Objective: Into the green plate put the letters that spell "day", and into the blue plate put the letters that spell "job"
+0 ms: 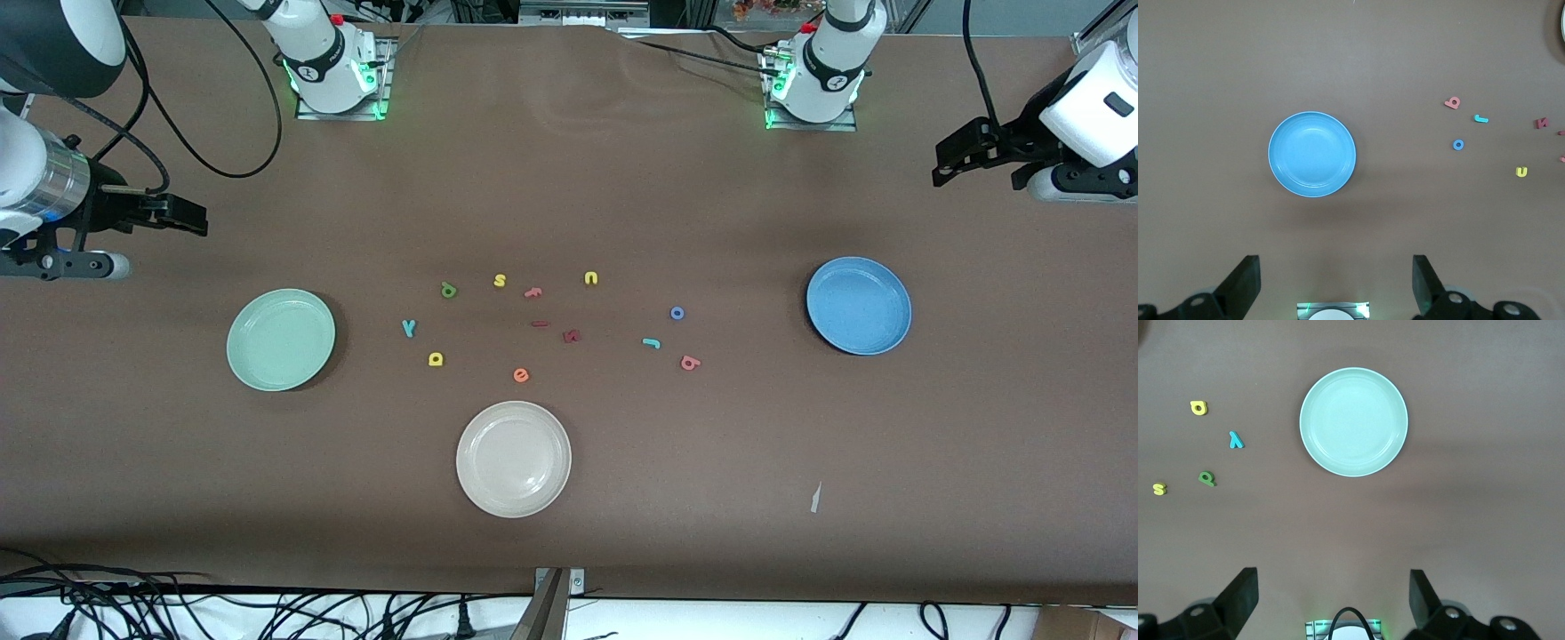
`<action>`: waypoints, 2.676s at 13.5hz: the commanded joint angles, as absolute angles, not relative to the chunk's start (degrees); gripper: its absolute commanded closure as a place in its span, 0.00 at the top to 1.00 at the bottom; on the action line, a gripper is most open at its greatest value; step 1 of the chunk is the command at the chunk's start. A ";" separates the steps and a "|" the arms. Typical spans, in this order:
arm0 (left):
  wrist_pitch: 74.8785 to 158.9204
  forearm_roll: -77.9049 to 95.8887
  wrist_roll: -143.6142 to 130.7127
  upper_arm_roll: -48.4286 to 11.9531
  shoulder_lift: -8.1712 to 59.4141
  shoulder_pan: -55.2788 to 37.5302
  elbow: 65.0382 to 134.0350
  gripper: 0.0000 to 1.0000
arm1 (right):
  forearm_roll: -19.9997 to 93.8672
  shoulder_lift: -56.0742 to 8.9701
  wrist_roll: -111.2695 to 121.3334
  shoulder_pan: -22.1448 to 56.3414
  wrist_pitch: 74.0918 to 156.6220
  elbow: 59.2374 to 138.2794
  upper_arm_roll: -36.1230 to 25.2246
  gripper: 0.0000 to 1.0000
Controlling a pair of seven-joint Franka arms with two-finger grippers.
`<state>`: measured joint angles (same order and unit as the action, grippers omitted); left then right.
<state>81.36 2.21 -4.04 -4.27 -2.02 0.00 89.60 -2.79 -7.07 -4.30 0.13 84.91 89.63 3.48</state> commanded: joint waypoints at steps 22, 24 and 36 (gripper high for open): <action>123.20 6.24 -8.86 -5.27 16.08 -17.22 112.75 1.00 | -1.85 -7.47 -3.16 -0.09 84.46 89.47 3.78 1.00; 130.13 6.24 -13.16 -5.27 18.09 -20.02 115.47 1.00 | -1.67 -7.47 -3.16 -0.09 84.55 89.56 3.78 1.00; 147.39 6.24 -14.59 -5.27 29.70 -25.66 116.45 0.99 | -1.58 -7.73 -3.34 0.35 84.90 89.47 3.87 1.00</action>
